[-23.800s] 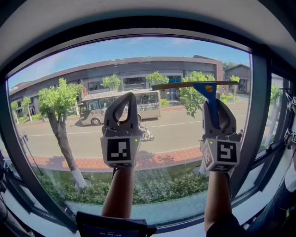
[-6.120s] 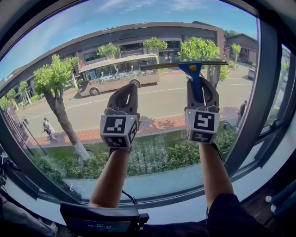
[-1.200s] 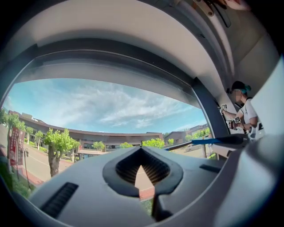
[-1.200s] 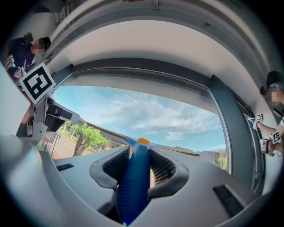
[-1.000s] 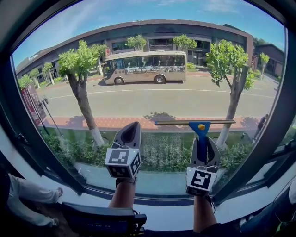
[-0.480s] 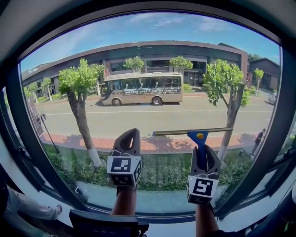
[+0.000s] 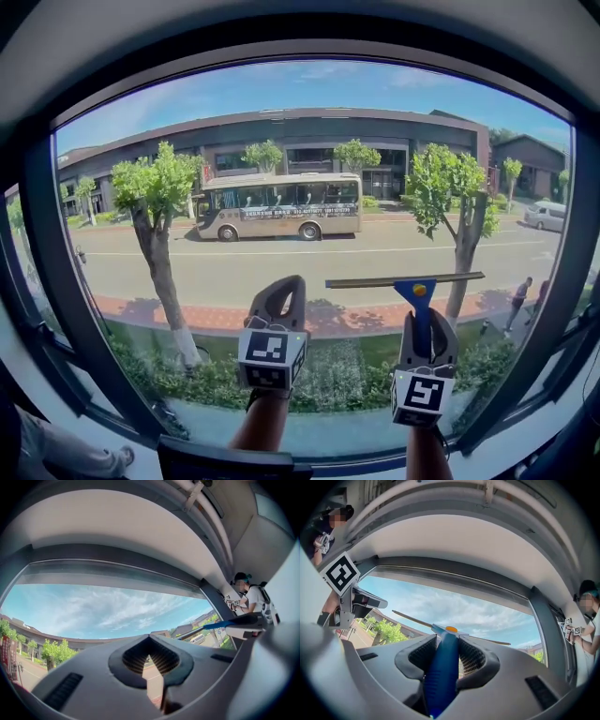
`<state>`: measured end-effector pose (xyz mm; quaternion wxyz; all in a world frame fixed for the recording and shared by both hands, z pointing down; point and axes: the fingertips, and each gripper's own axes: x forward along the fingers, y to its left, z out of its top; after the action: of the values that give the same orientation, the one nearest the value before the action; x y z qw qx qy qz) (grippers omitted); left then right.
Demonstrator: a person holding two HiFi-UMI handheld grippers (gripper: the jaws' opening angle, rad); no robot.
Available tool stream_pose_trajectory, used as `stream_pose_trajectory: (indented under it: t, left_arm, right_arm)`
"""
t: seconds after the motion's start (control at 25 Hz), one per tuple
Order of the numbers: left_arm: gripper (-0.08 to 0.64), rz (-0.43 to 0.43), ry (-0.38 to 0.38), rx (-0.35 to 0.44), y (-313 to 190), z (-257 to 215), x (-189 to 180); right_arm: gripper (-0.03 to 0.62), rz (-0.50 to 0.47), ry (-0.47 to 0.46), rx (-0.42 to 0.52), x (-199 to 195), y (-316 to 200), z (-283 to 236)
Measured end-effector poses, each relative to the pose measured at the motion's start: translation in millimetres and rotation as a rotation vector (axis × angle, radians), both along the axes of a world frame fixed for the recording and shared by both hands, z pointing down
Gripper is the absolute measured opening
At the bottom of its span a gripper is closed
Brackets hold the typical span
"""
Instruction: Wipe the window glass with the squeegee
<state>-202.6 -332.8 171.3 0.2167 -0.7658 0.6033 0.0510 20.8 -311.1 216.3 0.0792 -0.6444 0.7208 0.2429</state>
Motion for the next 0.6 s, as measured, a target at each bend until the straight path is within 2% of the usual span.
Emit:
stream_pose_trajectory:
  t: [0.24, 0.48, 0.6]
  left_arm:
    - [0.002, 0.072, -0.016, 0.047, -2.2, -24.6, -4.1]
    - [0.002, 0.095, 0.026, 0.13, -8.5, -85.4, -6.9]
    - [0.002, 0.095, 0.022, 0.152, -10.9, -107.3, -3.8]
  right_arm:
    - [0.143, 0.002, 0.012, 0.078, -25.3, 7.0, -46.0]
    - [0.143, -0.01, -0.017, 0.208, -35.5, 5.0, -136.4]
    - [0.143, -0.01, -0.037, 0.259, -33.9, 5.2, -176.3]
